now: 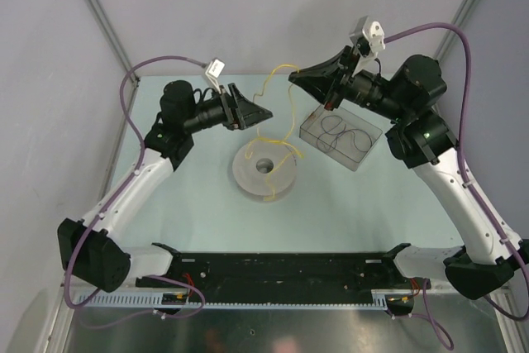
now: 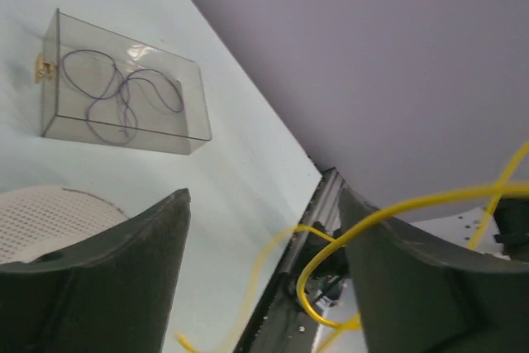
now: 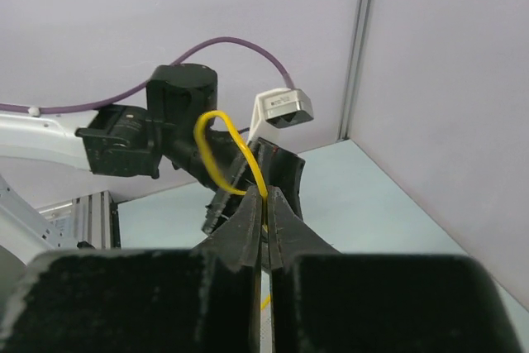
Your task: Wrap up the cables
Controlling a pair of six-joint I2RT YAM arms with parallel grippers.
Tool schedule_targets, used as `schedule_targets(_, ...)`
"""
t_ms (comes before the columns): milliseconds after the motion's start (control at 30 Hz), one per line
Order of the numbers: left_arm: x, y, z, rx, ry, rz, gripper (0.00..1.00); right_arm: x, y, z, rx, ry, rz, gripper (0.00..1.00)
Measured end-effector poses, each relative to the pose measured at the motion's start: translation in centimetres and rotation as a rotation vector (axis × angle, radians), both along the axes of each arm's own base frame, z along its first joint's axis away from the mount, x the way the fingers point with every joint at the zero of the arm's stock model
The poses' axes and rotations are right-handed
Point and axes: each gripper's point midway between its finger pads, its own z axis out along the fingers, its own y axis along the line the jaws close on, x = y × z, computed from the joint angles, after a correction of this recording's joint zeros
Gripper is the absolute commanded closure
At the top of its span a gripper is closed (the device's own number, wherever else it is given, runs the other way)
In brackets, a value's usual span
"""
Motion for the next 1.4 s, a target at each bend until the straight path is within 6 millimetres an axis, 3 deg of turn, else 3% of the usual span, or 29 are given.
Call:
schedule_targets(200, 1.2, 0.1, -2.4, 0.031, 0.02, 0.035, 0.87, 0.2, -0.2, 0.2, 0.011, 0.007, -0.038, 1.0)
schedule_targets(300, 1.6, 0.7, -3.7, 0.103, -0.021, 0.055, 0.98, 0.5, -1.3, -0.1, -0.012, -0.009, -0.105, 1.0)
schedule_targets(433, 2.4, 2.9, -4.9, 0.315, -0.191, 0.125, 1.0, 1.7, -4.0, -1.4, -0.095, -0.045, -0.272, 1.0)
schedule_targets(667, 3.3, 8.1, -3.1, 0.701, -0.571, 0.257, 1.0, 5.7, -9.3, -5.4, -0.297, -0.034, -0.563, 1.0)
schedule_targets(733, 3.4, 9.1, -2.7, 0.78, -0.643, 0.27, 1.0, 6.5, -9.9, -7.0, -0.362, -0.014, -0.605, 1.0)
schedule_targets(933, 3.4, 10.6, -2.2, 0.953, -0.792, 0.236, 1.0, 7.4, -10.4, -8.9, -0.467, -0.037, -0.655, 1.0)
schedule_targets(1133, 2.7, 11.2, -0.1, 1.062, -0.924, 0.201, 1.0, 7.8, -10.8, -8.7, -0.565, -0.199, -0.736, 1.0)
schedule_targets(1233, 2.1, 11.3, 1.3, 1.098, -0.981, 0.209, 1.0, 6.8, -10.6, -8.2, -0.609, -0.326, -0.77, 1.0)
schedule_targets(1400, -0.3, 9.8, 3.9, 0.978, -0.99, 0.16, 1.0, 5.0, -10.1, -5.5, -0.602, -0.5, -0.808, 1.0)
